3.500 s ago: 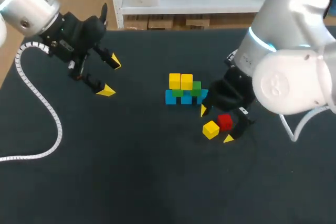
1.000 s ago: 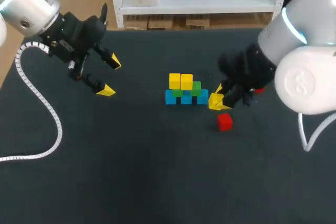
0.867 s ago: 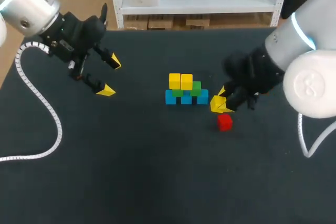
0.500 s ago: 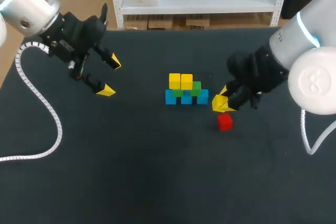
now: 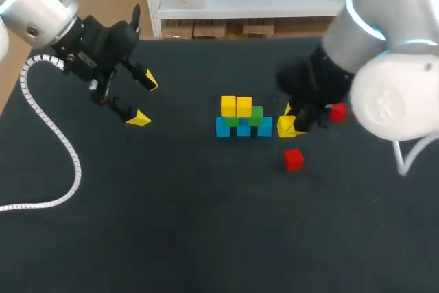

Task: Place the blue cubes, place green cubes on the blue cubes, place the yellow cubes on the green cubes, then place the red cubes on the yellow cubes, and place purple cube on the red cubes.

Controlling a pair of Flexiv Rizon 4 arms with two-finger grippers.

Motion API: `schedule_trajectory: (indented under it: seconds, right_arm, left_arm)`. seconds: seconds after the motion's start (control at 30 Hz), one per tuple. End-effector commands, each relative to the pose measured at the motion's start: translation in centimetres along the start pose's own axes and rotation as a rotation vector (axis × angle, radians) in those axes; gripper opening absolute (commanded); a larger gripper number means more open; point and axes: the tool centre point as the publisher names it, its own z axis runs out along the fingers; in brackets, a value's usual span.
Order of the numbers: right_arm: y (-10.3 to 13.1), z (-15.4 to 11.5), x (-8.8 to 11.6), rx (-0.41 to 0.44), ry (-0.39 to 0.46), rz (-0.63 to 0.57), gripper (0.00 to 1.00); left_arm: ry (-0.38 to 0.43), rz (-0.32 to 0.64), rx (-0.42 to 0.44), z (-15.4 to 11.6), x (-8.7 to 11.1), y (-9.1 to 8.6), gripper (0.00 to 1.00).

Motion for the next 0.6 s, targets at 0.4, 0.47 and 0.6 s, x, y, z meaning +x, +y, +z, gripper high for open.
schedule_trajectory:
  seconds: [0.4,0.47,0.6]
  right_arm:
    - [-3.9,0.6,-1.1,0.023,0.127,0.041,0.0]
    - [-4.3,0.8,-1.1,0.026,0.124,0.046,0.0]
    - [-4.9,1.0,-1.2,0.046,0.11,0.065,0.0]
  left_arm:
    - [-0.001,0.002,0.0,0.0,0.1,0.0,1.0]
    - [-0.001,0.002,0.0,0.0,0.1,0.0,1.0]
    - [-0.001,0.002,0.0,0.0,0.1,0.0,1.0]
